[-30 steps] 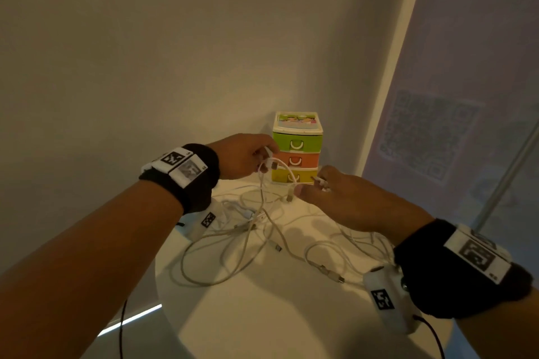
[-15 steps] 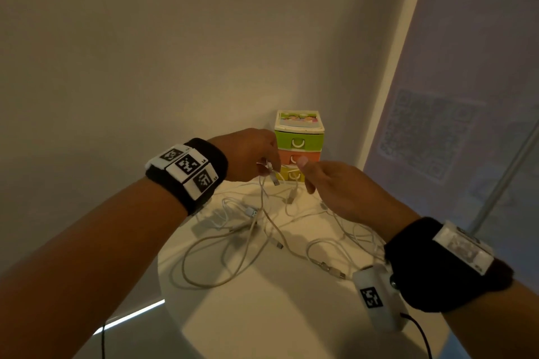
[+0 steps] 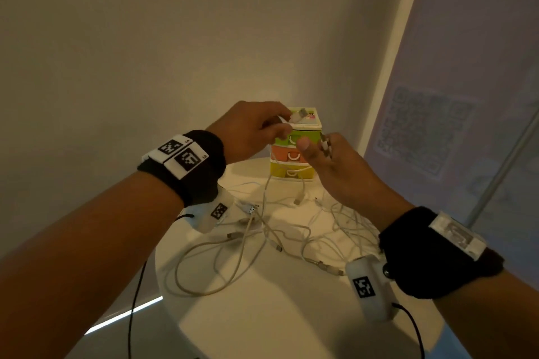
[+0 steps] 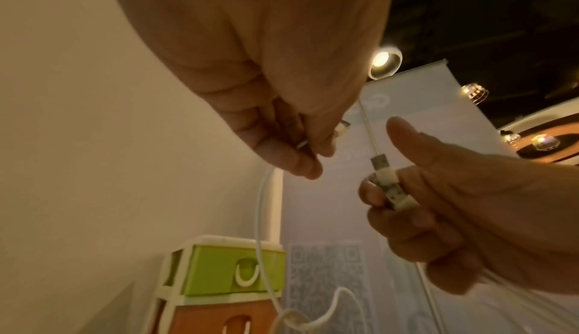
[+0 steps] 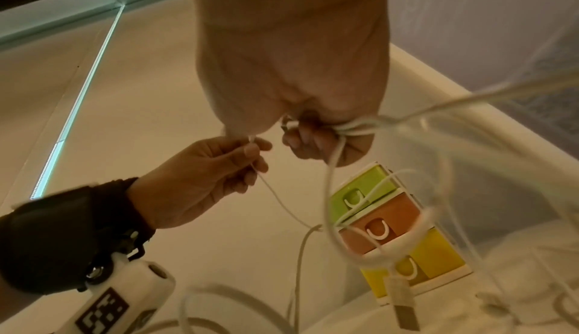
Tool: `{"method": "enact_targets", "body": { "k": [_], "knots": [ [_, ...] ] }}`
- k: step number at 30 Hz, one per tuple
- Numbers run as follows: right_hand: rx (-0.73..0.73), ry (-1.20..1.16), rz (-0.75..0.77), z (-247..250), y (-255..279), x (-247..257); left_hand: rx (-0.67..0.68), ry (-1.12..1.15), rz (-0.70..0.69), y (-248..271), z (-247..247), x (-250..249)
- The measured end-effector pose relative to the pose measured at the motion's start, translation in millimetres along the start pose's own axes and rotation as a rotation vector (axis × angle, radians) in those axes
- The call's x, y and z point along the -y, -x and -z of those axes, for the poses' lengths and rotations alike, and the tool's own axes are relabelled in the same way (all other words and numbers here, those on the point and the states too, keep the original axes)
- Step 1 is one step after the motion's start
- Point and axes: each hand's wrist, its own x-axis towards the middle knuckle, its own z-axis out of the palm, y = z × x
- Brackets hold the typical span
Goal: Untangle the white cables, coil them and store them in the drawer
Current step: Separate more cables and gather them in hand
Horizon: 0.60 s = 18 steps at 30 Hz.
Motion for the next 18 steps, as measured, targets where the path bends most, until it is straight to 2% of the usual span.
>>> {"method": "enact_targets", "body": {
  "k": [3, 6, 9, 11, 18],
  "knots": [
    [-0.095, -0.121, 0.012, -5.6, -5.0, 7.0, 0.003, 0.158, -0.030, 3.7, -3.8, -15.5],
    [-0.119, -0.148, 0.076, -12.9, -5.0, 13.1, -0.048, 0.260, -0.031, 3.8, -6.3, -24.3],
    [-0.150, -0.202, 0.071, -14.6, -3.9, 16.7, -0.021, 0.297, -0.041, 5.7, -7.1, -29.1],
    [-0.191, -0.176, 0.079, -11.9, -5.0, 17.0, -0.019, 0.289, -0.046, 7.2, -9.7, -32.2],
    [-0.316, -0.089, 0.110, -5.6, -4.0, 16.2, -0.143, 0.388, 0.017, 6.1, -30.2, -38.8]
  ]
}}
